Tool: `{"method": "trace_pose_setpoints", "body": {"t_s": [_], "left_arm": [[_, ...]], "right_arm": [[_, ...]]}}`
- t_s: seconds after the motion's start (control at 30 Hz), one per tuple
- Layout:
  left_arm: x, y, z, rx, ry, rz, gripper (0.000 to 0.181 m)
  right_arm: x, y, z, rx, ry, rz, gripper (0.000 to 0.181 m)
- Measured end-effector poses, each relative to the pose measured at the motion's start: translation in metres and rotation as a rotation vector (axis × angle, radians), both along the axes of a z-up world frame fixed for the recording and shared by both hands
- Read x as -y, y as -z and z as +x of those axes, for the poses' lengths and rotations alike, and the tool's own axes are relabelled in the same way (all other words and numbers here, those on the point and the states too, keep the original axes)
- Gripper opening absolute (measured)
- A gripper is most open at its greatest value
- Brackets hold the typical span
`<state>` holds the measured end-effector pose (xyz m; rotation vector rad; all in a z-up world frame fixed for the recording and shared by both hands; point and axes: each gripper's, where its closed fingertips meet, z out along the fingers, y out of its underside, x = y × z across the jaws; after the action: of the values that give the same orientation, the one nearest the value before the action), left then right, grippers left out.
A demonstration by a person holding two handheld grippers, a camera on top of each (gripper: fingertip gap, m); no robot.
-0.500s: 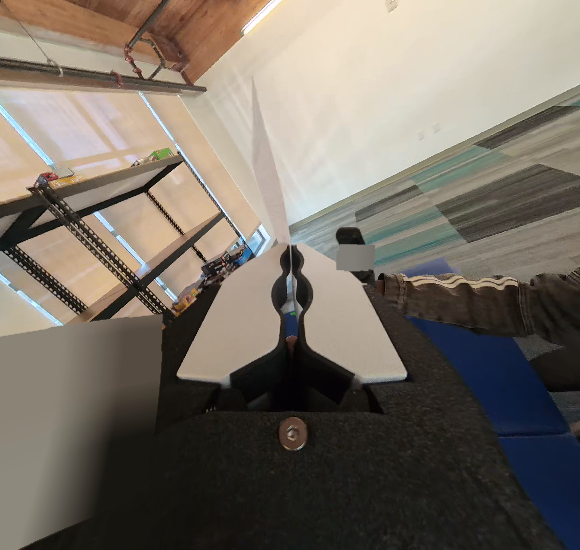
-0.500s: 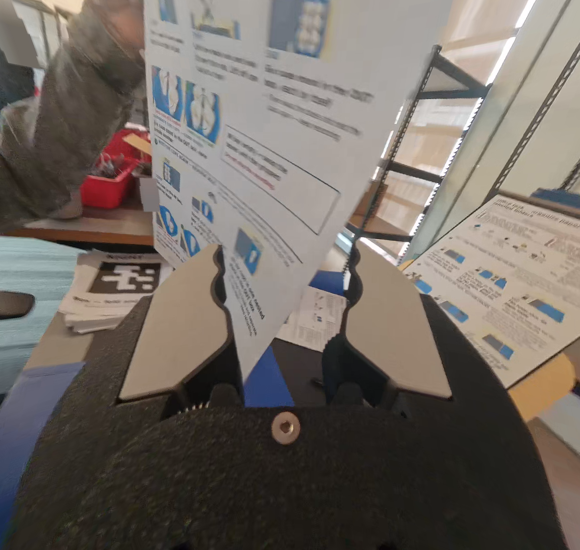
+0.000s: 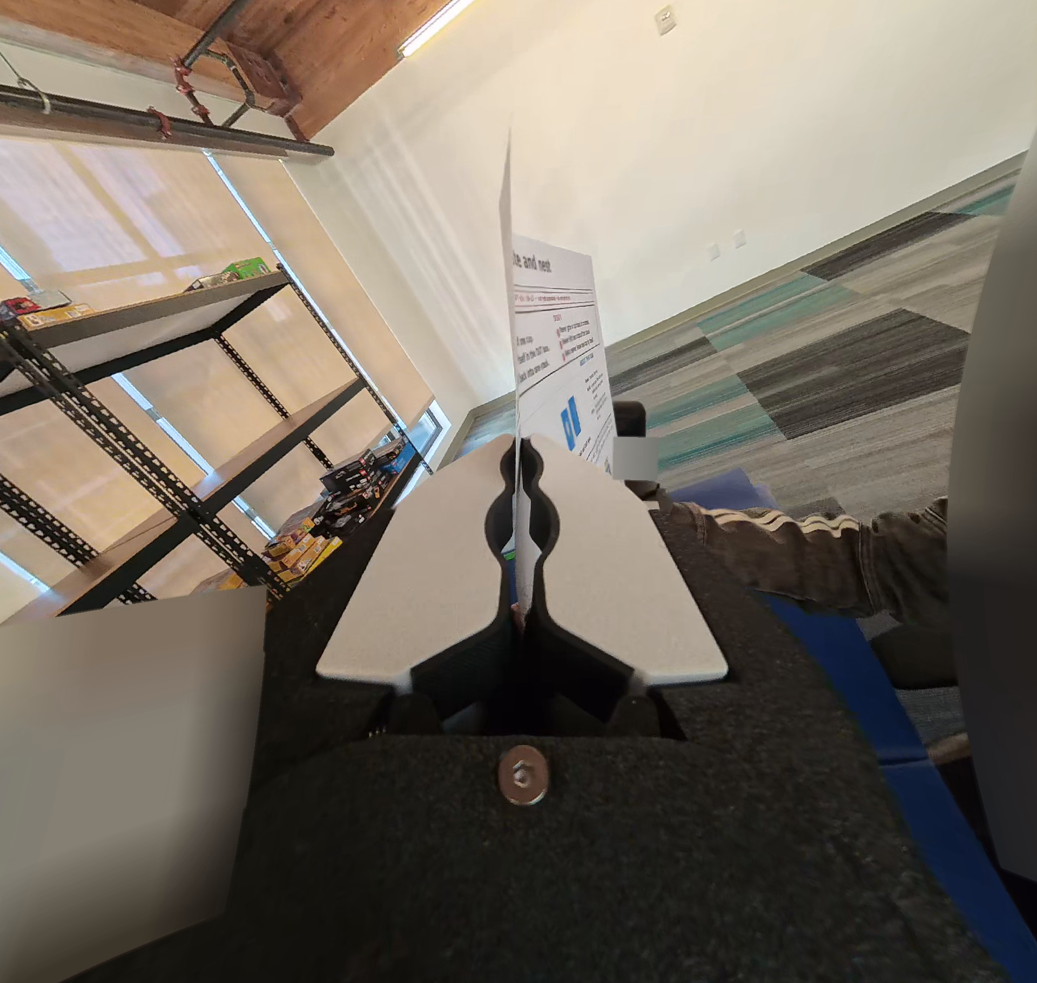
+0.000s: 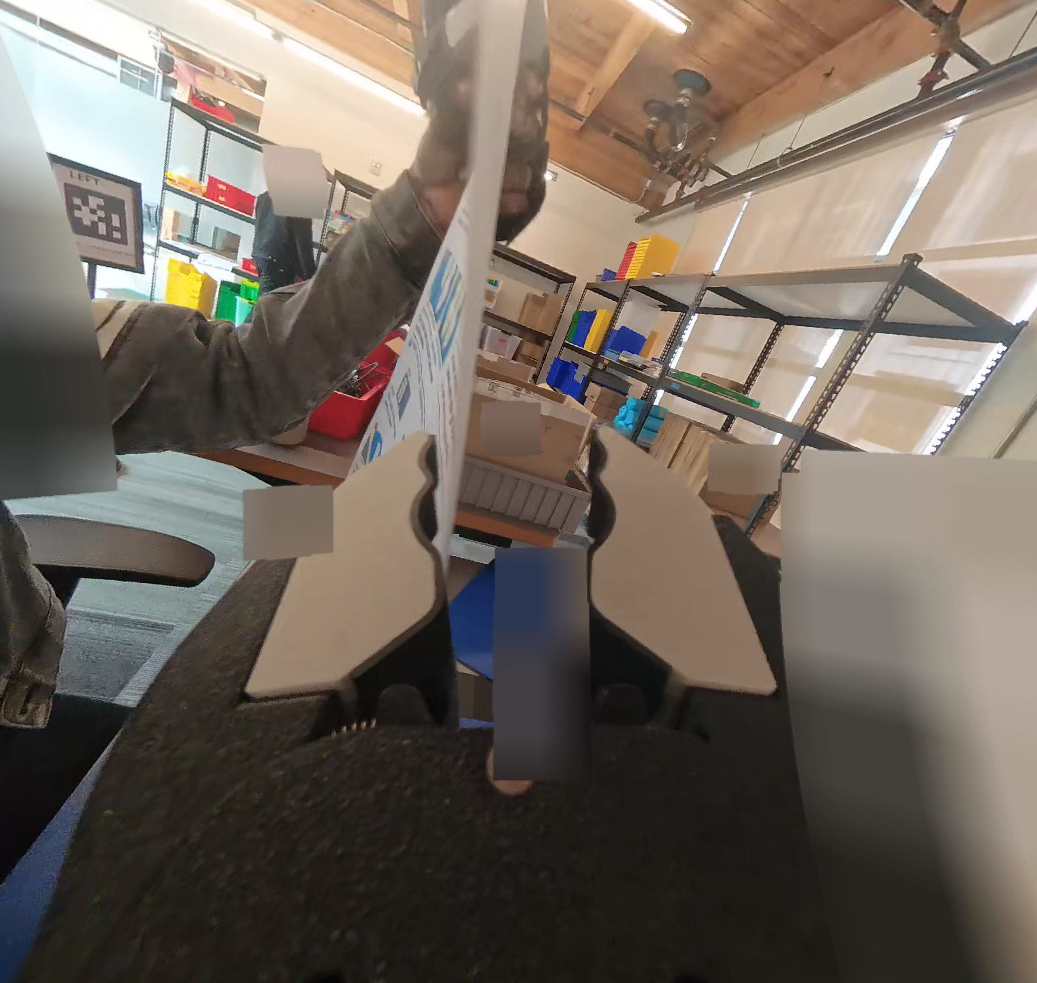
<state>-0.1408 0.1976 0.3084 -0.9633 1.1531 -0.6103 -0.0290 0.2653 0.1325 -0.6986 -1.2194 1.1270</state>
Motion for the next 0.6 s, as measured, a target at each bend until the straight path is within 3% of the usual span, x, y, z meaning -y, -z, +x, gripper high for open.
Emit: {"method": "trace_pose_setpoints", "body": {"t_s": [0.03, 0.17, 0.27, 0.37, 0.47, 0.6], "left_arm": [[0.0, 0.003, -0.002, 0.009, 0.0, -0.001, 0.001], [0.0, 0.014, -0.016, 0.078, 0.023, -0.049, 0.001], [-0.011, 0.031, -0.026, 0.093, -0.04, -0.093, 0.007], [-0.022, 0.05, -0.038, 0.126, -0.101, -0.128, 0.013], [-0.044, 0.083, -0.052, 0.139, -0.2, -0.207, 0.019], [-0.085, 0.154, -0.06, 0.056, -0.337, -0.324, 0.023]], "right_arm": [[0.002, -0.003, 0.002, -0.01, 0.009, 0.013, 0.038], [0.001, -0.007, 0.007, -0.007, 0.054, 0.059, 0.019], [-0.004, 0.002, 0.007, 0.073, 0.083, 0.042, 0.004], [-0.011, 0.013, 0.014, 0.139, 0.116, -0.03, 0.0], [-0.024, 0.03, 0.032, 0.247, 0.176, -0.159, 0.0], [-0.036, 0.054, 0.072, 0.378, 0.269, -0.37, 0.0]]}}
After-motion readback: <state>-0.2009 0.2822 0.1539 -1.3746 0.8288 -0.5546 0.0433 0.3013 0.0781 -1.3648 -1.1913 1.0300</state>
